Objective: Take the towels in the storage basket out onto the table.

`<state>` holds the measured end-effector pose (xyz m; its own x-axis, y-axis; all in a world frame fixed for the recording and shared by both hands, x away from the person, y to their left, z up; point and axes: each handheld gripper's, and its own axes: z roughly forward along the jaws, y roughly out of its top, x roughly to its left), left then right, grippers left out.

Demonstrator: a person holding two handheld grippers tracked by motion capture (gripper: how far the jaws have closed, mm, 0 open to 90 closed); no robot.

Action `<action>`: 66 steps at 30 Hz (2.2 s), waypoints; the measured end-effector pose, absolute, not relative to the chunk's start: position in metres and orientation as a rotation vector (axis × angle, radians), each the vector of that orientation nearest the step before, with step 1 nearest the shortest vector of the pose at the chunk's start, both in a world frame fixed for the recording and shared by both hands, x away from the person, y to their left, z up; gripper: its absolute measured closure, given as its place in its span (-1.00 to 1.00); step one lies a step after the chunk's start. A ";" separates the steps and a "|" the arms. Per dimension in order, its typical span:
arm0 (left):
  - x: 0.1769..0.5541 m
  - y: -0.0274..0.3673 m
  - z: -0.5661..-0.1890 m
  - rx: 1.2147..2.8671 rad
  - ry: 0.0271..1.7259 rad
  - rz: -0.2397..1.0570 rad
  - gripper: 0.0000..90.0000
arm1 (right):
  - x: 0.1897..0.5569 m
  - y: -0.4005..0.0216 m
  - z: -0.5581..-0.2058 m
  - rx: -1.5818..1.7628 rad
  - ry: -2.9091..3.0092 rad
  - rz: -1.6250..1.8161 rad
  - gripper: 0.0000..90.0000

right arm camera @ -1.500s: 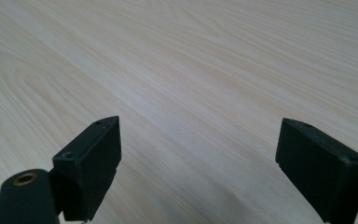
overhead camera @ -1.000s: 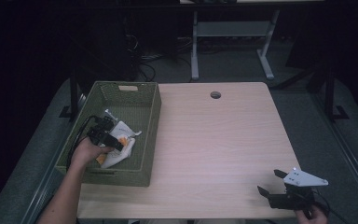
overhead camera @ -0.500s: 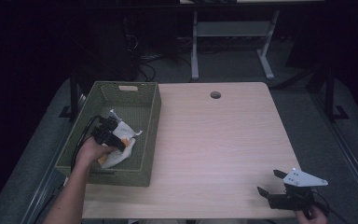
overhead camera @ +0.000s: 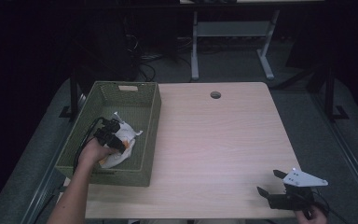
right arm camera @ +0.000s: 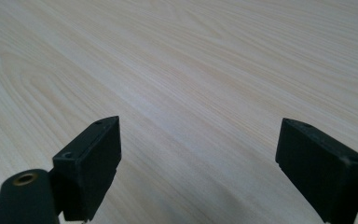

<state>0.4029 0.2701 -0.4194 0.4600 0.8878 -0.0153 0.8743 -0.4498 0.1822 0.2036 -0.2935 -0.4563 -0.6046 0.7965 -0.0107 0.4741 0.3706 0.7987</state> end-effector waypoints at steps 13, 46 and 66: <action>0.405 0.274 -0.412 2.522 1.591 0.150 0.70 | 0.203 -0.295 -0.455 1.107 2.224 1.114 -0.69; 0.374 0.306 -0.351 2.181 1.470 0.162 0.73 | 0.203 -0.294 -0.455 1.112 2.222 1.113 -0.69; 0.365 0.323 -0.344 1.938 1.348 0.015 0.72 | 0.203 -0.297 -0.454 1.117 2.210 1.109 -0.69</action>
<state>0.3655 0.3233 -0.3438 0.4424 0.8060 -0.3932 0.7972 -0.1525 0.5842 0.2025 -0.2968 -0.4545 -0.5856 0.8104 -0.0171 0.4708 0.3573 0.8067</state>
